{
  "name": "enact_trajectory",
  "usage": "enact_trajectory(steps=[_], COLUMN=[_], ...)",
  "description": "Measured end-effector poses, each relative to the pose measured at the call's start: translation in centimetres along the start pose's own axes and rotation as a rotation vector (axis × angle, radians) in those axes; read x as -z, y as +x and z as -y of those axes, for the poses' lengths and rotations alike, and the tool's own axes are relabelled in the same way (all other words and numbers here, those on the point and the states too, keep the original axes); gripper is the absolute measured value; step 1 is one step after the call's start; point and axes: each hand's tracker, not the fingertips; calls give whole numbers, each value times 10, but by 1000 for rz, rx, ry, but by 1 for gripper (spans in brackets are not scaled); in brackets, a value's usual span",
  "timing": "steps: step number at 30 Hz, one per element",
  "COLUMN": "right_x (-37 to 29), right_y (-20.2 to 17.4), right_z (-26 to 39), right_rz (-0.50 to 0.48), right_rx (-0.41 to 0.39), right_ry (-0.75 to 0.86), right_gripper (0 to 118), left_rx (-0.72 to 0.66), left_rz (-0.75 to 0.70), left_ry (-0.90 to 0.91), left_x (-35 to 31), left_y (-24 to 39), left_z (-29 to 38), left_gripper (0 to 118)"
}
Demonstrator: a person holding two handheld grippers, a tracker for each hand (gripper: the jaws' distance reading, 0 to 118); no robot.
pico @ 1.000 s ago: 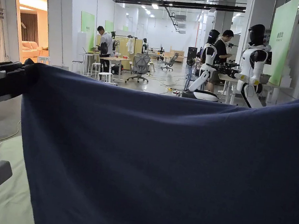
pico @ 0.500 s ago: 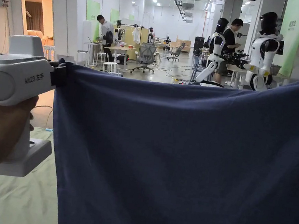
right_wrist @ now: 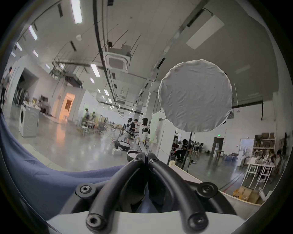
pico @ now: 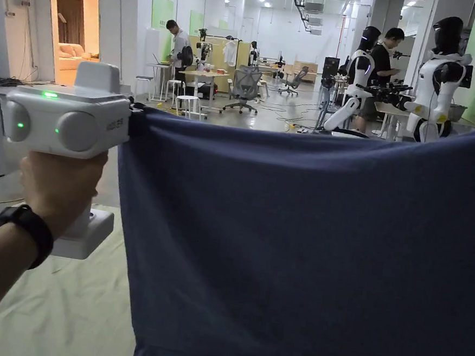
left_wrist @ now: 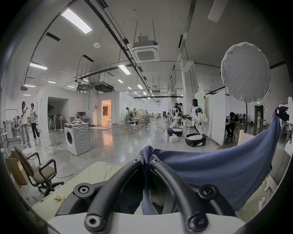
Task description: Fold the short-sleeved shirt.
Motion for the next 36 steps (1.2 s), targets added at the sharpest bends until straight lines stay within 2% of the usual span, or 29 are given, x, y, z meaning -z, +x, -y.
enact_trajectory(steps=[1,3,4,6,8,9,10,11,13,14,15,17,18,23,26,28,29,31,35,36], right_x=[5,4,-1,-22,-47,-58,-92,-109,-149,-173,-195,-237,-261,-352,-391,-415,-423,-427,-420,-417], right_y=[-2,-4,-7,-7,-4,-1,1,4,10,12,15,21,22,30,41,44,45,46,47,45], right_z=[5,24,32,54,82,97,110,122,159,168,185,215,232,298,322,332,337,345,358,359], right_rz=[-8,-47,-33,-97,-99,-140,-158,-149,-199,-203,-224,-239,-252,-277,-270,-258,-270,-294,-309,-320], right_rx=[12,132,81,125,114,140,158,142,200,193,221,255,314,278,334,321,321,270,269,281], right_ry=[-9,-25,-11,-24,-44,-60,-106,-81,-183,-173,-247,-294,-387,-585,-678,-733,-756,-816,-893,-913], right_gripper=[3,3,3,3,3,3,3,3,3,3,3,3,3,3,3,3,3,3,3,3], left_rx=[2,-23,-63,-76,-61,-46,-61,-78,-173,-193,-226,-249,-257,-257,-275,-272,-278,-282,-270,-255], left_rz=[-2,14,46,69,95,116,143,163,198,220,238,280,285,293,299,281,274,286,318,321], left_ry=[-2,-15,-25,-30,-53,-81,-86,-115,-166,-211,-245,-323,-338,-478,-559,-619,-645,-668,-728,-735], left_x=[5,5,3,-6,-20,-29,-43,-54,-83,-96,-114,-144,-162,-229,-260,-273,-276,-281,-274,-271], left_y=[2,5,2,-3,-5,-8,-12,-16,-31,-36,-40,-49,-52,-57,-66,-68,-72,-75,-75,-73], left_z=[5,17,26,45,71,86,104,119,158,174,197,238,260,338,370,389,396,408,417,416], left_gripper=[6,6,6,6,6,6,6,6,6,6,6,6,6,6,6,6,6,6,6,10])
